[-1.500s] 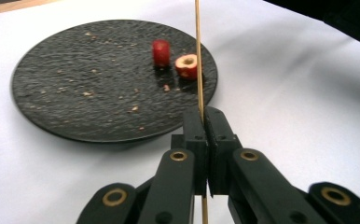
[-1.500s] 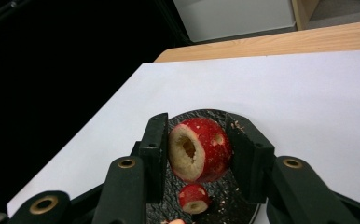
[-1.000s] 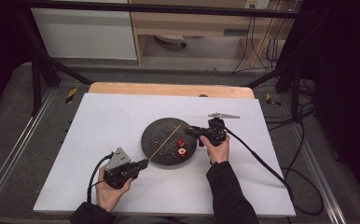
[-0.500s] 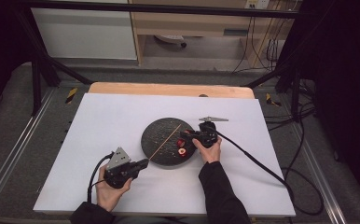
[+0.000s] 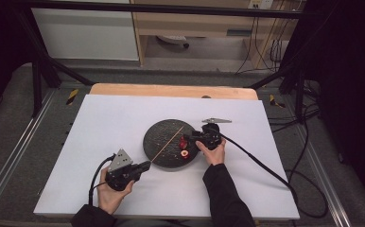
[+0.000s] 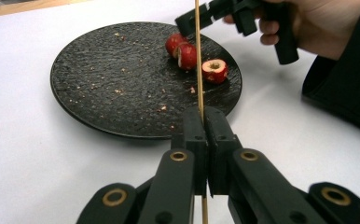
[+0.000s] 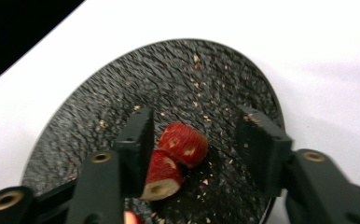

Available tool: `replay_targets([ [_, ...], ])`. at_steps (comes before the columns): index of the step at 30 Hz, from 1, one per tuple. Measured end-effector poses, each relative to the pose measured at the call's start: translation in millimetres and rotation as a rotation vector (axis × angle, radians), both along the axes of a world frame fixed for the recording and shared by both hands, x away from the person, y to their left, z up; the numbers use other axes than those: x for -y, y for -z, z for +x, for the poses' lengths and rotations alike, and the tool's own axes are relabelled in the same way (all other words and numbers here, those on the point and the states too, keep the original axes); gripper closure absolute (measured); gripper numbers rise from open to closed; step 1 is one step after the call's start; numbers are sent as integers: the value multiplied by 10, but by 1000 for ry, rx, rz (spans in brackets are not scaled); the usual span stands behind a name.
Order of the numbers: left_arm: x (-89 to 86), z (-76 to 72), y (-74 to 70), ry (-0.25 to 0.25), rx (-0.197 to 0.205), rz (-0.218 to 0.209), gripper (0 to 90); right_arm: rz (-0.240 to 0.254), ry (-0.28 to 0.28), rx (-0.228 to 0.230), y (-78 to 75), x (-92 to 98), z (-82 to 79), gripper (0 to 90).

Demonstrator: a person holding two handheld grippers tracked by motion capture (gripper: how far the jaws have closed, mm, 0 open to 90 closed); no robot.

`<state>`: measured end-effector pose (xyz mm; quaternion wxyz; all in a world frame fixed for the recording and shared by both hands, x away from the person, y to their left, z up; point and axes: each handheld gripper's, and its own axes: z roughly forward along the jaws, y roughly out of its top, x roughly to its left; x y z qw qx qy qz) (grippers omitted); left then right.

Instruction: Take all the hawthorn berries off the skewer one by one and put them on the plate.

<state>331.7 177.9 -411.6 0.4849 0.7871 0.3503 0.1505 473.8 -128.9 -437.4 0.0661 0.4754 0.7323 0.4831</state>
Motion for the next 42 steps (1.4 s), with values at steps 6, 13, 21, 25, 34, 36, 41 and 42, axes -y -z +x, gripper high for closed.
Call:
replay_targets([
  [6, 6, 8, -4, -3, -4, 2, 880, -1, -17, 43, -151, 101, -118, 312],
  [13, 28, 29, -12, -3, -10, 15, 880, -56, -56, 82, -166, 273, -312, 110],
  [21, 63, 57, -12, 1, -25, 30, 880, -128, -75, 98, -59, 527, -542, 28],
  [25, 86, 84, -30, 2, -32, 33, 880, -173, -83, 100, 3, 639, -640, 10],
  [34, 165, 204, -111, -6, -41, 50, 880, -265, -116, 119, 109, 781, -864, 8],
  [36, 183, 242, -122, -7, -45, 54, 880, -258, -113, 117, 124, 807, -892, 8],
  [41, 221, 329, -144, -12, -60, 58, 880, -249, -115, 115, 154, 901, -953, 9],
  [42, 231, 343, -149, -14, -62, 58, 880, -241, -112, 110, 158, 919, -964, 9],
])
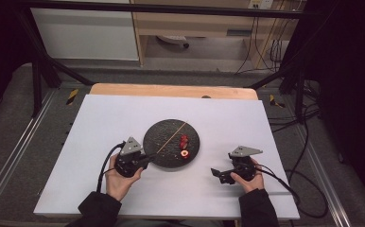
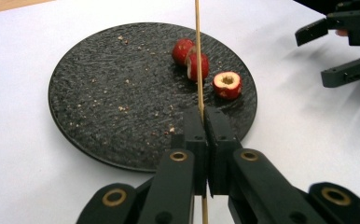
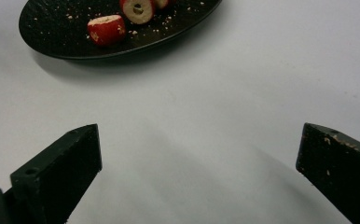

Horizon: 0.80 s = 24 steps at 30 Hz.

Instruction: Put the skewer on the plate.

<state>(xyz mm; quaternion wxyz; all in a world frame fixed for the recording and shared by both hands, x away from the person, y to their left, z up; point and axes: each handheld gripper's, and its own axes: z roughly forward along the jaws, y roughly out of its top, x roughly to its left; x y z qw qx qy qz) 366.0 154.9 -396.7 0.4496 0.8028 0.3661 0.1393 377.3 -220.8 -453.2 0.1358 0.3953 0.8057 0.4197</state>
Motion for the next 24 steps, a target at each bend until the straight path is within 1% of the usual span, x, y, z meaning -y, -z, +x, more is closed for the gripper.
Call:
replay_targets([
  [5, 45, 99, -17, -10, -11, 11, 879, 5, 9, -8, 17, 91, -25, 10],
  [7, 64, 142, -13, -19, -20, 9, 880, 9, 11, -9, 20, 112, -29, 10],
  [10, 91, 201, 0, -30, -30, 18, 880, 13, 13, -10, 17, 119, -36, 10],
  [17, 159, 329, 83, -62, -52, 31, 880, 6, 9, -14, 29, 146, -50, 9],
  [19, 178, 362, 109, -67, -58, 45, 879, 14, 13, -13, 29, 155, -55, 9],
  [24, 226, 436, 192, -89, -78, 73, 879, 19, 12, -15, 30, 161, -61, 10],
])
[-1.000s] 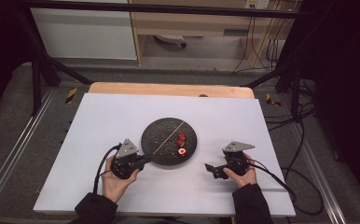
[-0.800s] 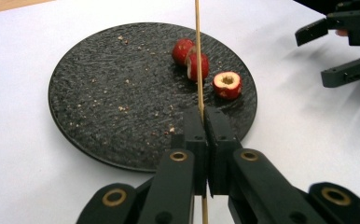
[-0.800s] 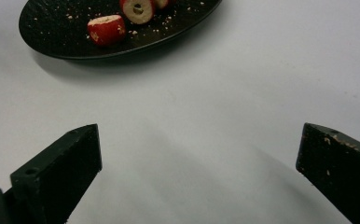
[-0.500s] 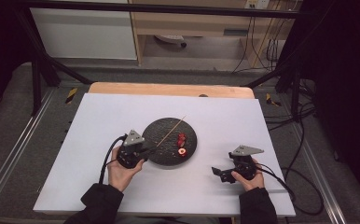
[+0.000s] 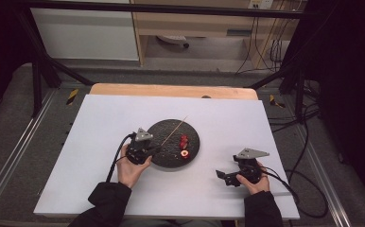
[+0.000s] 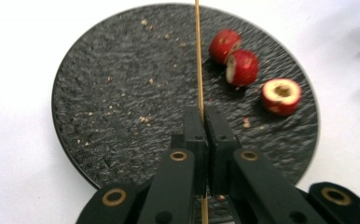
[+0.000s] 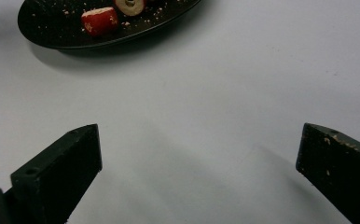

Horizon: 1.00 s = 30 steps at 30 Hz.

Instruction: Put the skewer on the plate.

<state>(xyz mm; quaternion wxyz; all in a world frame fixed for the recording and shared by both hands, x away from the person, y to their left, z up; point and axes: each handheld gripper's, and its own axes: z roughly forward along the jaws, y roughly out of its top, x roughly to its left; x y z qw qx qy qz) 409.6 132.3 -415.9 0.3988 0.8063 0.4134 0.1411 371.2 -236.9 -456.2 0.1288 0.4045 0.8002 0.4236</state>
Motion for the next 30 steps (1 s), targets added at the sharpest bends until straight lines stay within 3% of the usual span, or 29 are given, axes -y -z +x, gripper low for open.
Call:
replay_targets([
  [16, 113, 110, 171, -50, -20, 83, 878, 2, -3, -10, 11, -10, 2, 11],
  [26, 134, 117, 201, -59, -26, 95, 874, 6, -6, -10, 6, -7, 3, 12],
  [30, 105, 114, 187, -48, -29, 78, 837, 7, -6, -13, 8, -9, 3, 12],
])
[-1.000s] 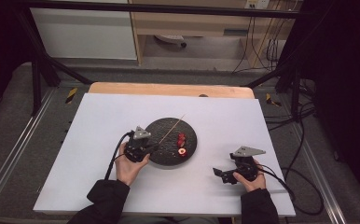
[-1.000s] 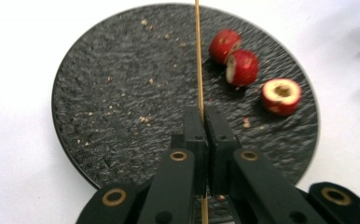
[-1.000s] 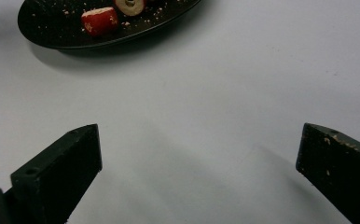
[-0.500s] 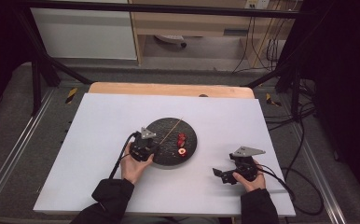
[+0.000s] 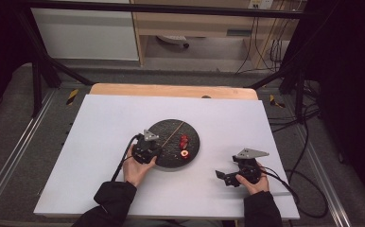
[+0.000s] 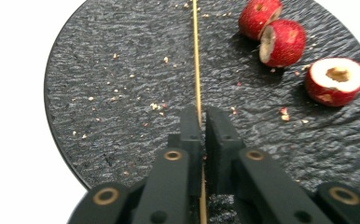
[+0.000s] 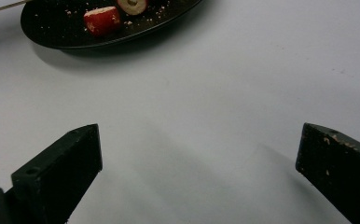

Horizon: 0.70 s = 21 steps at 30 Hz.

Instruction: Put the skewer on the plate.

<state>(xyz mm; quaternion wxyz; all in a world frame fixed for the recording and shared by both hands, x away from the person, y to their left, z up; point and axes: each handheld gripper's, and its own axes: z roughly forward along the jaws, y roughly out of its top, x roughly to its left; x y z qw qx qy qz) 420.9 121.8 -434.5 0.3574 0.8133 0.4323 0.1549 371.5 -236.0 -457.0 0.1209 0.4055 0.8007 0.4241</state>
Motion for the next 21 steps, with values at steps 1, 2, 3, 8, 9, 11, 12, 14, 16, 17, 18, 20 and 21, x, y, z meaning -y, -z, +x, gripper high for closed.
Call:
replay_targets([
  [1, -12, -5, -11, 3, 3, -5, 825, 1, 3, 1, 2, -2, 2, 12],
  [2, -26, -11, -24, 8, 3, -13, 808, 1, 3, 0, 2, -2, 1, 12],
  [3, -43, -18, -39, 15, 2, -23, 786, 1, 2, 0, 2, -2, 1, 11],
  [8, -155, -85, -150, 44, 36, -55, 658, 1, 2, 3, -3, 3, 0, 11],
  [9, -186, -100, -174, 56, 40, -59, 623, -1, 1, 6, -4, 5, 1, 11],
  [11, -252, -131, -216, 71, 59, -69, 560, 3, 4, 5, -11, 6, -4, 11],
  [12, -287, -144, -233, 82, 61, -74, 523, 3, 5, 3, -13, 8, -4, 11],
  [14, -355, -180, -254, 104, 68, -78, 464, 6, 7, 0, -17, 8, -5, 10],
  [16, -427, -226, -259, 115, 77, -72, 390, 8, 8, 0, -20, 9, -5, 10],
  [17, -466, -251, -259, 121, 81, -64, 358, 8, 8, 3, -20, 10, -3, 10],
  [18, -508, -276, -257, 130, 86, -56, 336, 9, 9, 3, -23, 11, -4, 10],
  [20, -591, -325, -243, 151, 86, -40, 291, 9, 8, 6, -26, 16, -3, 9],
  [21, -635, -349, -230, 161, 82, -36, 258, 10, 9, 4, -28, 16, -4, 9],
])
